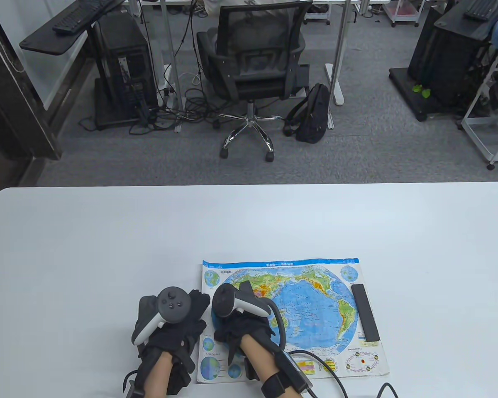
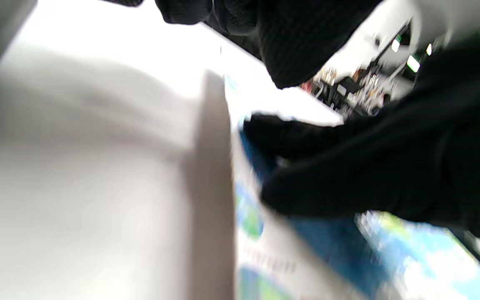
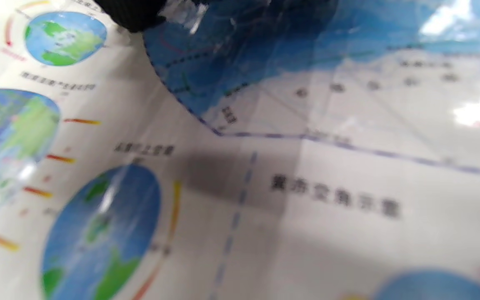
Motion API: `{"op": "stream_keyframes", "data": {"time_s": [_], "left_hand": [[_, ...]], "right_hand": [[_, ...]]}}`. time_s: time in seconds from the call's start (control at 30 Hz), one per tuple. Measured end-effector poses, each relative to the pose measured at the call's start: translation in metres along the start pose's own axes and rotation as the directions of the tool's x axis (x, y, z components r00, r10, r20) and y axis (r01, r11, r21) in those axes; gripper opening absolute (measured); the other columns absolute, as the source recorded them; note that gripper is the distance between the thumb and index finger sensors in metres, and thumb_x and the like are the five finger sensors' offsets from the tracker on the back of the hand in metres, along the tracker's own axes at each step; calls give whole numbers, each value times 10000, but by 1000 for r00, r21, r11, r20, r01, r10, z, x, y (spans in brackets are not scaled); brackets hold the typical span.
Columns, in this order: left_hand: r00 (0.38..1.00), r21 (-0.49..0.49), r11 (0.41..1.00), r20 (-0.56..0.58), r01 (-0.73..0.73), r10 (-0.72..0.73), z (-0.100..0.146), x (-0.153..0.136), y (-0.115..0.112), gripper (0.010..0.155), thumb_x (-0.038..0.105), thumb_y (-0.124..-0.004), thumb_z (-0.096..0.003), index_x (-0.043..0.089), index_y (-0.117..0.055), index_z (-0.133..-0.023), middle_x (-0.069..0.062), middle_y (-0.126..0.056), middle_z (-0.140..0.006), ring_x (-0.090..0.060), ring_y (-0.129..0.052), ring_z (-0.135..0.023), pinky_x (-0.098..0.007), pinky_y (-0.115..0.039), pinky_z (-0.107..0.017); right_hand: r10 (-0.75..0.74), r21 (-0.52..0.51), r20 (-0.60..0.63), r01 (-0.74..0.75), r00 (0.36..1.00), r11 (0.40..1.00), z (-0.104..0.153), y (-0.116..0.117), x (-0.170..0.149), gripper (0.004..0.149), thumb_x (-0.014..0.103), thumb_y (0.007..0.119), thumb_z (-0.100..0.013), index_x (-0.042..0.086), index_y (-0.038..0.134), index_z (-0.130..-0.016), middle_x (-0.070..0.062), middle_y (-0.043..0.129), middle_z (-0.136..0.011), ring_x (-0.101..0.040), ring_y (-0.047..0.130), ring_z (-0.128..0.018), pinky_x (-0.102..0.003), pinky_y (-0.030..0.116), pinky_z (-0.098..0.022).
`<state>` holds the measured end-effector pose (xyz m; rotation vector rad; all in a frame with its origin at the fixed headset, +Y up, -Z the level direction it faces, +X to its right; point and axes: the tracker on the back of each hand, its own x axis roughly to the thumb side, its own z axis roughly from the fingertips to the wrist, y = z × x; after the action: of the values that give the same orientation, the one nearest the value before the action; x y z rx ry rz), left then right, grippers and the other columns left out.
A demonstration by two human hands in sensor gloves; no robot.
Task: Unroll map and secure with paperweights
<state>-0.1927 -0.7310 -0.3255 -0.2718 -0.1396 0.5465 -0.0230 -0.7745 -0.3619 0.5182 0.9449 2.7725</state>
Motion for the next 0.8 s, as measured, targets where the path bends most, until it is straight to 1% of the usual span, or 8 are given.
{"op": "stream_keyframes", "data": {"time_s": [0.1, 0.13, 0.23, 0.27, 0.37, 0.43, 0.57, 0.8], "left_hand": [[997, 81, 997, -72, 2, 3, 5, -12, 9, 663, 312, -736, -528, 299, -375, -1084, -57, -288, -1152, -355, -376, -1060, -572, -435, -730], [991, 92, 996, -132, 20, -8, 6, -21, 8, 689, 325, -737, -528, 281, -337, -1087, -81, -251, -1147, -370, -354, -1054, -574, -429, -728], [963, 27, 998, -264, 60, -51, 3, -43, 0, 804, 424, -726, -530, 204, -178, -1076, -176, -89, -1106, -460, -220, -1009, -617, -362, -702], [950, -20, 999, -310, 31, -36, 2, -50, -5, 847, 469, -710, -537, 201, -102, -1062, -215, -10, -1077, -500, -137, -978, -644, -310, -684], [916, -57, 997, -400, -53, 26, 3, -65, -15, 877, 507, -683, -549, 220, -6, -1027, -280, 90, -1016, -555, -37, -916, -681, -242, -646], [880, -73, 996, -474, -50, 9, 4, -69, -18, 866, 489, -684, -551, 228, -5, -1019, -302, 80, -1010, -570, -48, -909, -689, -253, -640], [871, -109, 994, -491, -24, -33, 4, -70, -19, 811, 419, -694, -553, 202, -87, -1045, -304, -41, -1056, -560, -106, -928, -681, -279, -636], [858, -68, 989, -492, 134, -150, 4, -60, -12, 709, 301, -764, -513, 234, -325, -1065, -269, -341, -1087, -509, -425, -929, -586, -585, -604]], "right_hand": [[0, 2, 0, 0, 1000, 1000, 0, 0, 0, 630, 357, 694, -558, 220, 301, -1032, -261, 58, -1036, -654, 108, -804, -797, 272, -485], [0, 2, -1, 0, 1000, 1000, 0, 0, 0, 631, 357, 694, -558, 219, 301, -1032, -262, 56, -1036, -654, 107, -804, -797, 272, -485], [-2, 2, 0, 2, 1000, 1000, 0, 0, 0, 631, 357, 694, -558, 220, 300, -1032, -261, 55, -1036, -652, 105, -805, -796, 270, -485], [-4, 1, 0, 4, 1000, 1000, 0, 0, 0, 630, 357, 694, -558, 220, 301, -1032, -260, 54, -1036, -652, 104, -804, -796, 269, -484], [-4, 2, 0, 4, 1000, 1000, 0, 0, -1, 631, 358, 692, -559, 221, 298, -1033, -261, 52, -1036, -651, 103, -804, -795, 268, -485], [-5, 2, 1, 5, 1000, 1000, 0, 0, -1, 631, 358, 692, -559, 221, 298, -1033, -260, 51, -1036, -650, 100, -805, -795, 266, -485], [-6, 2, 0, 6, 1000, 1000, 0, 0, -1, 631, 358, 692, -559, 221, 297, -1033, -259, 50, -1036, -650, 98, -804, -795, 264, -485], [3, 1, -4, -3, 1000, 1000, 0, 0, -1, 637, 363, 691, -558, 222, 291, -1033, -252, 55, -1041, -644, 107, -813, -792, 271, -492]]}}
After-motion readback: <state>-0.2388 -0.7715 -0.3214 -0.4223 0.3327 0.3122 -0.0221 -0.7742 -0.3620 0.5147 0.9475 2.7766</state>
